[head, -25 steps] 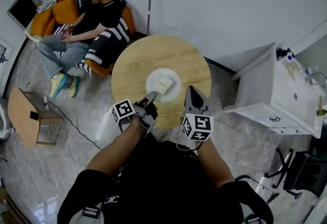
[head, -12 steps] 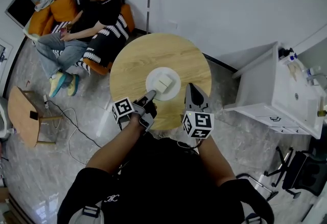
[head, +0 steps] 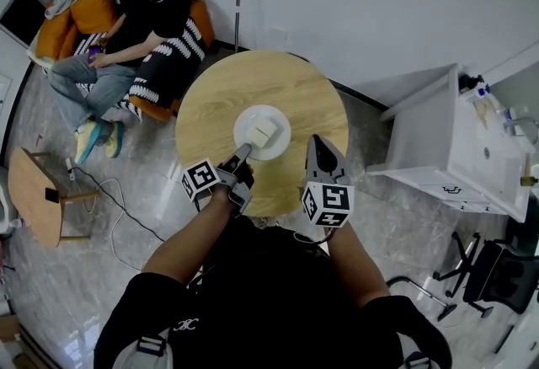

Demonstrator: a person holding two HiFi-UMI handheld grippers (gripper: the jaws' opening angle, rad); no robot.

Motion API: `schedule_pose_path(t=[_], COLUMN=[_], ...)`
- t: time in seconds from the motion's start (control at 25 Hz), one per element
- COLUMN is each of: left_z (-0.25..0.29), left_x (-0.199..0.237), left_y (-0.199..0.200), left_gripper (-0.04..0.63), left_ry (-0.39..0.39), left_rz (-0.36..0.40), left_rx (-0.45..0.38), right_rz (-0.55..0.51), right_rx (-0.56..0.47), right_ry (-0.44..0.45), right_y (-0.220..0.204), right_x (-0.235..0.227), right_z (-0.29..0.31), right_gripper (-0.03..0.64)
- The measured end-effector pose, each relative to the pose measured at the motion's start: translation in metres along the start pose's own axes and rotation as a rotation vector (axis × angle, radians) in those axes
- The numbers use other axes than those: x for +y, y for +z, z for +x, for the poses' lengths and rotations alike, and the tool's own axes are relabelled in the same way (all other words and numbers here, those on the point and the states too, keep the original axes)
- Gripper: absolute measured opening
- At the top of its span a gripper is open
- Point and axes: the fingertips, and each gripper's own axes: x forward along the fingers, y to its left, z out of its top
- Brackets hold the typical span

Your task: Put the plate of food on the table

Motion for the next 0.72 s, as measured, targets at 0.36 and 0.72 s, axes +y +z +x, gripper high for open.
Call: schedule_pose_path(t=[0.36, 0.72], left_z=[0.008, 0.02], left_x=[0.039, 0.061], left_y=[0.025, 0.041], left_gripper=[0.022, 0.023], left_ry=[0.021, 0.049], left_rz=[-0.055, -0.028], left_rx=[0.006, 0.06], right_rz=[-0.036, -0.091], right_rx=[0.074, 0.083], right_ry=[-0.064, -0.126], right_y=[-0.018, -0.018], right_x=[0.004, 0.001], right_z=[0.005, 0.011], right_gripper=[0.003, 0.003])
